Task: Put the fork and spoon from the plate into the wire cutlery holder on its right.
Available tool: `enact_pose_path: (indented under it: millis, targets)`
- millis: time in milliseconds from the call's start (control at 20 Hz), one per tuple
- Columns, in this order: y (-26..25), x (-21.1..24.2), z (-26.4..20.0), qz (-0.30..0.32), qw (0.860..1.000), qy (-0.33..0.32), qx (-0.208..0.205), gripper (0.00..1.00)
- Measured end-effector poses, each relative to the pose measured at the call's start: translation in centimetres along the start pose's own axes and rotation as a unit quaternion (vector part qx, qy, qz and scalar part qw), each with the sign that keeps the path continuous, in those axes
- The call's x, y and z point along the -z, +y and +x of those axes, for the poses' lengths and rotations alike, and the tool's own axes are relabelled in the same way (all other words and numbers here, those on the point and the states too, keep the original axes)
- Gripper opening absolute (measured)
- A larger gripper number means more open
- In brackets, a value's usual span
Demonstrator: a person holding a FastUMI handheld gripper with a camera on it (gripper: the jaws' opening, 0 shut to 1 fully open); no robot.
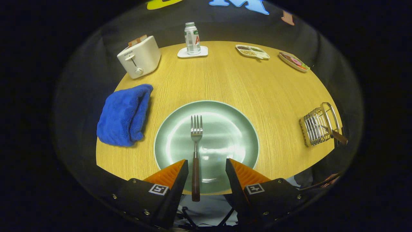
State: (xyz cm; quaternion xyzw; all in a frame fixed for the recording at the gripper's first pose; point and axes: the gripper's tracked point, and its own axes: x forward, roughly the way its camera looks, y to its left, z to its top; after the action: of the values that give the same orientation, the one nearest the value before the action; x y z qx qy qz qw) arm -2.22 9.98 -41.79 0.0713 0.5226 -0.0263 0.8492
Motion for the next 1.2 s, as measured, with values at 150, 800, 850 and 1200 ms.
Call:
enact_pose_path:
  millis: [150,800,850,1200]
  targets:
    - [0.6,0.6,1.0,-0.007,1.0,0.012,-0.005,0.72]
    - [1.0,2.3,2.7,-0.035,0.998,0.044,-0.013,0.27]
    - [1.0,2.4,2.7,-0.041,0.998,0.043,-0.013,0.19]
    - [0.2,1.4,2.3,-0.058,0.998,0.024,-0.003,0.01]
